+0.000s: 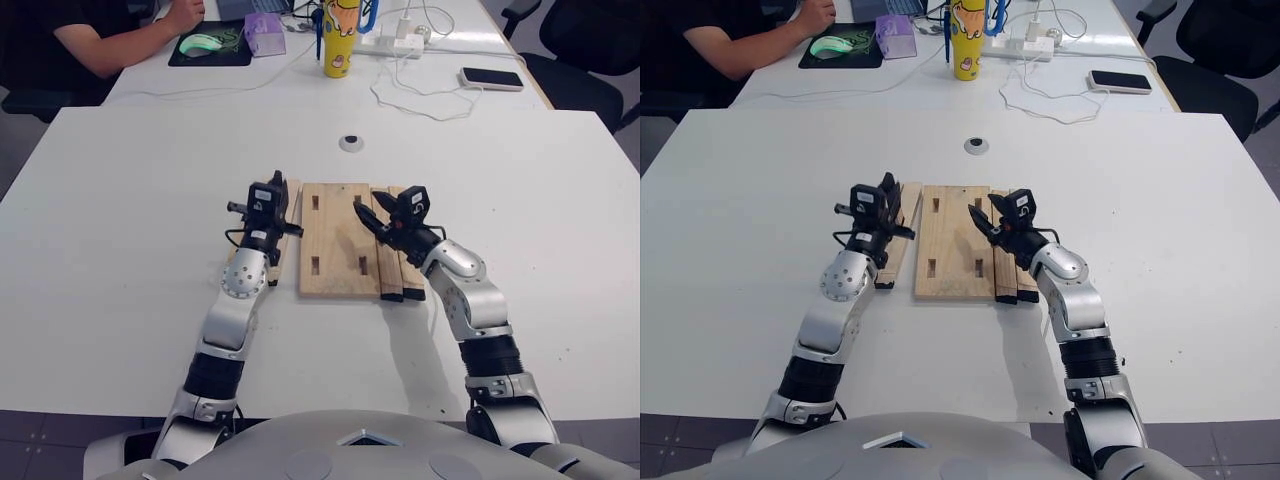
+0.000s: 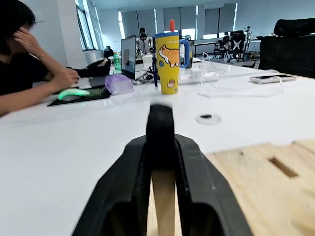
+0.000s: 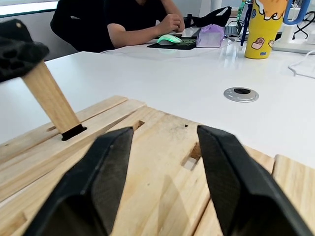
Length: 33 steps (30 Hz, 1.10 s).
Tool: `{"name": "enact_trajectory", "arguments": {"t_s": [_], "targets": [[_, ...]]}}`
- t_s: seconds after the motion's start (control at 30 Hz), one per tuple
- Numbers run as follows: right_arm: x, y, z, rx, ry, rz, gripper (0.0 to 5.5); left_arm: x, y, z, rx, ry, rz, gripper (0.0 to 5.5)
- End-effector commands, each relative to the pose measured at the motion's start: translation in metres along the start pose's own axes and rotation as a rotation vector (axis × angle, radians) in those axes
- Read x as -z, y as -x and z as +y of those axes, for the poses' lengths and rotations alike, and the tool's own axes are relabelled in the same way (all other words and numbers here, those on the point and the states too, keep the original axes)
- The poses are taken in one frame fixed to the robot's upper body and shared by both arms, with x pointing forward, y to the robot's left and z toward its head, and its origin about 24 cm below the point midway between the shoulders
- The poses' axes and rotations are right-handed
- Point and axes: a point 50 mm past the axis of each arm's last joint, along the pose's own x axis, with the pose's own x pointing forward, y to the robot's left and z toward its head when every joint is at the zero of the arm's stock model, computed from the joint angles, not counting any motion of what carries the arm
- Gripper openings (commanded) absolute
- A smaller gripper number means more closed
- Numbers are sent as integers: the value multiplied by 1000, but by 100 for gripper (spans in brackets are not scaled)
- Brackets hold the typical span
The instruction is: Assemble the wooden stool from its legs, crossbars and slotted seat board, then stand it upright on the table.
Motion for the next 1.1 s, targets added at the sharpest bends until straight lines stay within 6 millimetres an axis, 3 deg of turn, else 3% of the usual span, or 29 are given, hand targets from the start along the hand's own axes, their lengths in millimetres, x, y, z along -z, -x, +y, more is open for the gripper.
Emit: {"name": "enact_trajectory", "arguments": {"t_s": [0.03, 0.2, 0.33, 0.4, 0.5, 0.7, 0.9, 1.1], "targets": [[-1, -2, 1, 5, 3, -3, 241, -19, -1, 4, 1, -24, -112, 141], [3, -1, 2, 6, -9, 6, 241, -36, 3, 11, -9, -29, -192, 217], [9, -2, 3, 7, -13, 20, 241, -75, 10, 17, -20, -30, -336, 217], [11, -2, 2, 16, -15, 22, 241, -88, 4, 20, -19, 9, -345, 217], [13, -3, 2, 21, -18, 21, 241, -98, -12, 21, 24, 108, -285, 180], [13, -10, 4, 22, -13, 13, 241, -108, -47, 25, 156, 139, -158, 98], [13, -14, 3, 26, -5, 5, 241, -106, -60, 25, 231, 202, -115, 2], [14, -16, 5, 23, -4, 3, 241, -108, -64, 7, 355, 156, -103, 2]]}}
